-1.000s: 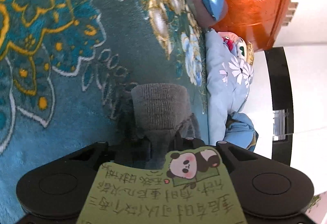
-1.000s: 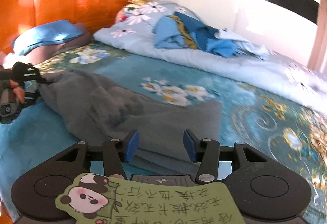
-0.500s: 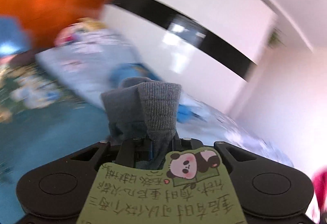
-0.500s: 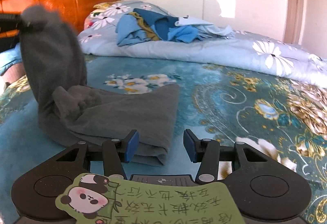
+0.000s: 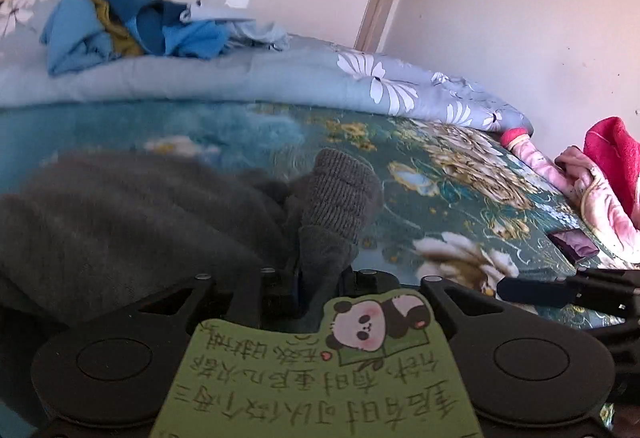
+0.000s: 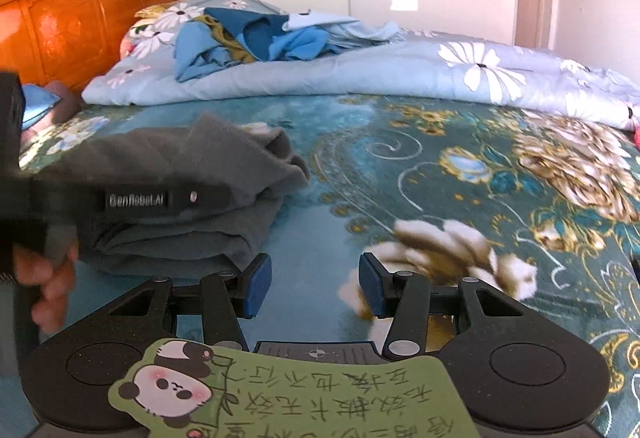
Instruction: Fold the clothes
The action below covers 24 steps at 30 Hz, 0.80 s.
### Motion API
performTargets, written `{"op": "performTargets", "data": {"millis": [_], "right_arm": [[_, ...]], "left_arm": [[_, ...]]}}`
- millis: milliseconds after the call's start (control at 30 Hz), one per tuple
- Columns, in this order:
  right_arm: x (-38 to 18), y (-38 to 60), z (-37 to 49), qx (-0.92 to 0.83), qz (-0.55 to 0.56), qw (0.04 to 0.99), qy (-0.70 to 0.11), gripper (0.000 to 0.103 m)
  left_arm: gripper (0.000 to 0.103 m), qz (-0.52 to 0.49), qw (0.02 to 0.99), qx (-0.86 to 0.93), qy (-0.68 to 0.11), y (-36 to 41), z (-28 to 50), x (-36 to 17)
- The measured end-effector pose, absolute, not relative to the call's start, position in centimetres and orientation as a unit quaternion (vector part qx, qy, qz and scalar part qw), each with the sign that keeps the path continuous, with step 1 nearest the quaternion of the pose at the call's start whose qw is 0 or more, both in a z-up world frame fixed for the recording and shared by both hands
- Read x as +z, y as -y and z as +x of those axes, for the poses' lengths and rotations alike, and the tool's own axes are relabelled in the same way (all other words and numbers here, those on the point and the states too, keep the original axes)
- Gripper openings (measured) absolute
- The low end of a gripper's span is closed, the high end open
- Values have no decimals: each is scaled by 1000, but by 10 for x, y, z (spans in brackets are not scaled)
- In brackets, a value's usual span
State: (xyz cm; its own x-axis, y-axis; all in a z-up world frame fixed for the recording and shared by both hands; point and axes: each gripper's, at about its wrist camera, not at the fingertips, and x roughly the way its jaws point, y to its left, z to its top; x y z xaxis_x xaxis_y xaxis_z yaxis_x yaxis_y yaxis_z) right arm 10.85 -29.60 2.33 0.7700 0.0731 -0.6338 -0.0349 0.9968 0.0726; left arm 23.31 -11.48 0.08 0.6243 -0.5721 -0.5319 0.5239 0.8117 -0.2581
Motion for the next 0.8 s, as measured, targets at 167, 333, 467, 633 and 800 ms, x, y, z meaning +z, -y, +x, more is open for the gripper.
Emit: {"op": "performTargets", "data": {"millis": [167, 333, 467, 633, 800], "right_arm": [[27, 299, 113, 42, 56, 940, -335, 47], [38, 304, 130, 86, 161, 932, -314, 55], [28, 307, 159, 110, 238, 906, -334, 76], [-11, 318, 196, 90, 335, 855, -385, 76], [-31, 327, 202, 92, 426, 818, -375, 48]], "left_arm": [[55, -49, 886, -339, -314, 90, 206, 20], [63, -150, 887, -323, -295, 30, 178, 46], [71, -194, 917, -232, -261, -25, 171, 58], [74, -218, 922, -153, -282, -57, 190, 53], [74, -252, 908, -141, -303, -67, 203, 40]]}}
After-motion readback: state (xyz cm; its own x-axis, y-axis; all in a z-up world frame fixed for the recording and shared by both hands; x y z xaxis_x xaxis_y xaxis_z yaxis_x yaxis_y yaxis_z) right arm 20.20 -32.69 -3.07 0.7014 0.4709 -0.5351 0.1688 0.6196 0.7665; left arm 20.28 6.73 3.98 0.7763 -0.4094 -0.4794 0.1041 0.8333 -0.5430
